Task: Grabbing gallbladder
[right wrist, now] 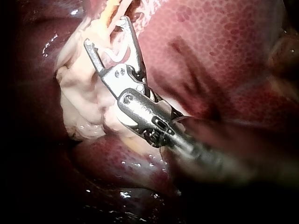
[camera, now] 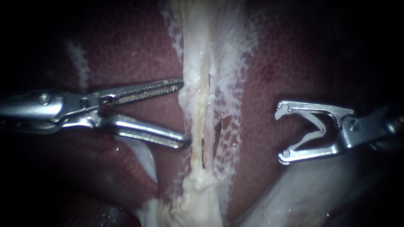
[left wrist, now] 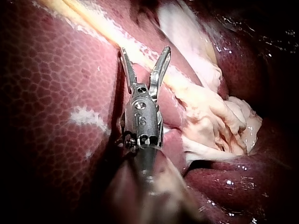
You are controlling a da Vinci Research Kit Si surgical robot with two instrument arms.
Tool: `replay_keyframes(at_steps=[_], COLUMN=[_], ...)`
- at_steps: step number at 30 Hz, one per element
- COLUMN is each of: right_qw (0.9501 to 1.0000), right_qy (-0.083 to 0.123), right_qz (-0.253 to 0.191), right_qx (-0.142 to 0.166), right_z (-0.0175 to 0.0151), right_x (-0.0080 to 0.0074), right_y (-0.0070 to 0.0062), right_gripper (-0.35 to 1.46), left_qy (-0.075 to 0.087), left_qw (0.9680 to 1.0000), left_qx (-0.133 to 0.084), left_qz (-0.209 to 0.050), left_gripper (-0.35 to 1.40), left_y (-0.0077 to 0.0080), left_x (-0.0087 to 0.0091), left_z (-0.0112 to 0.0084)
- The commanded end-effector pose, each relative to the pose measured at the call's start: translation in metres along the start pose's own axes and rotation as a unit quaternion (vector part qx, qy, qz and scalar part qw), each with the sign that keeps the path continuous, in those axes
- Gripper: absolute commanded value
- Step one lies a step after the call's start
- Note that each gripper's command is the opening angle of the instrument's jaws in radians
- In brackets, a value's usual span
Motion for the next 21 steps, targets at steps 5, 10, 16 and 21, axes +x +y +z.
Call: replay_keyframes(at_steps=[5,10,16,21], right_qw=[1.0000,1.0000,1.0000,1.0000], right_qy=[0.000,0.000,0.000,0.000], right_qz=[0.000,0.000,0.000,0.000], right_qx=[0.000,0.000,0.000,0.000], right_z=[0.0000,0.0000,0.0000,0.0000], right_x=[0.0000,0.0000,0.0000,0.0000], right_y=[0.0000,0.0000,0.0000,0.0000], right_gripper=[0.59,0.59,0.59,0.59], left_qy=[0.002,0.009,0.016,0.024], left_qw=[0.9999,0.9991,0.9983,0.9974], left_qx=[-0.008,-0.016,-0.022,-0.026], left_qz=[-0.014,-0.037,-0.052,-0.062], left_gripper=[0.47,0.07,-0.35,-0.35], left_y=[0.0006,0.0008,0.0009,0.0014], left_x=[0.0001,0.0000,0.0000,0.0003], left_z=[0.0008,0.0009,0.0005,0.0002])
